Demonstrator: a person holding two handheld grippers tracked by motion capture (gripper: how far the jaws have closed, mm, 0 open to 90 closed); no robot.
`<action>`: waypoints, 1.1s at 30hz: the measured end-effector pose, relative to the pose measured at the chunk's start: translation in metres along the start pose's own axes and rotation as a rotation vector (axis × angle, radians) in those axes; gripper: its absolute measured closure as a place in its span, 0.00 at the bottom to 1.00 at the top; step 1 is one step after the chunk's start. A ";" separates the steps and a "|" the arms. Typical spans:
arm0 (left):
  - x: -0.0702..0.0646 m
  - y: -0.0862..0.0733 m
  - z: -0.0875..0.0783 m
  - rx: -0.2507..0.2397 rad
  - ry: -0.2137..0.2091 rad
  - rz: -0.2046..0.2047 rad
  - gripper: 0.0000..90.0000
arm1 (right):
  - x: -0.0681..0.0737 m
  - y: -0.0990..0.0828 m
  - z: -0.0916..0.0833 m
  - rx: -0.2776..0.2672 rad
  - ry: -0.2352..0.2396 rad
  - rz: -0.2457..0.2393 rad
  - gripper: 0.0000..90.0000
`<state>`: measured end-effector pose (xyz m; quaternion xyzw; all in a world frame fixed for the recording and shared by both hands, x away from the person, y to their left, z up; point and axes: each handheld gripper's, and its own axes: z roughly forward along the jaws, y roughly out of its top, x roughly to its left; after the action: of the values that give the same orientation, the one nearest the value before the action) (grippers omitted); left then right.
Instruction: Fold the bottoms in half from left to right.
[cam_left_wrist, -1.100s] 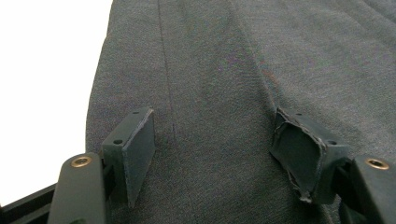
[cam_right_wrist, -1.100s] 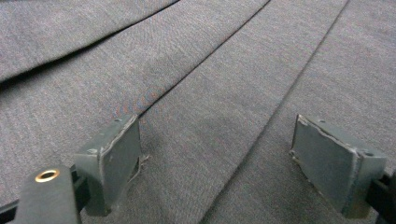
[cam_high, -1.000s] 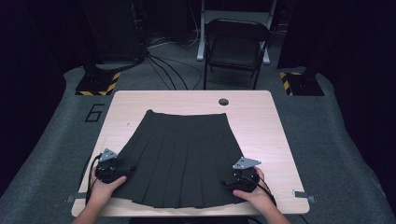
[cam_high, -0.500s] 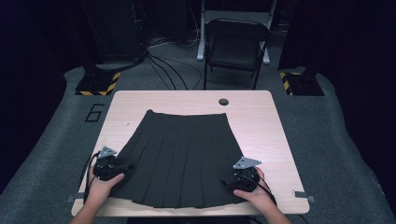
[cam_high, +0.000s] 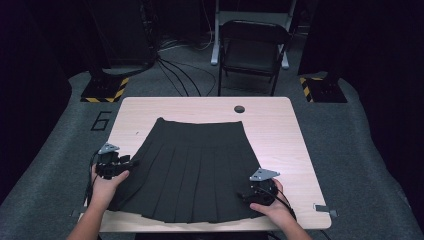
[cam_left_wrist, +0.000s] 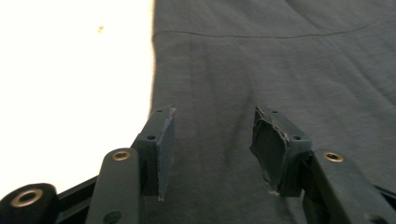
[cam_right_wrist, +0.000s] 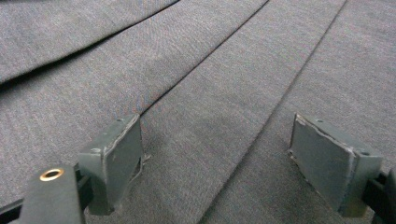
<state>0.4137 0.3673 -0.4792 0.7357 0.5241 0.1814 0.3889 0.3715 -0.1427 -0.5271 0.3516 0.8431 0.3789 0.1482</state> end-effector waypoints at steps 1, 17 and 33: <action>0.001 -0.001 0.000 0.008 0.007 0.002 0.56 | 0.000 0.000 0.000 0.005 0.002 -0.002 0.19; 0.013 -0.027 0.009 0.068 0.057 0.021 0.48 | 0.000 0.000 0.000 0.005 0.002 -0.004 0.19; 0.010 -0.034 0.020 0.089 0.062 0.053 0.44 | -0.001 0.000 0.000 0.004 0.004 -0.009 0.19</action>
<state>0.4098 0.3739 -0.5194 0.7600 0.5237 0.1907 0.3343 0.3718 -0.1432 -0.5269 0.3474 0.8457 0.3771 0.1475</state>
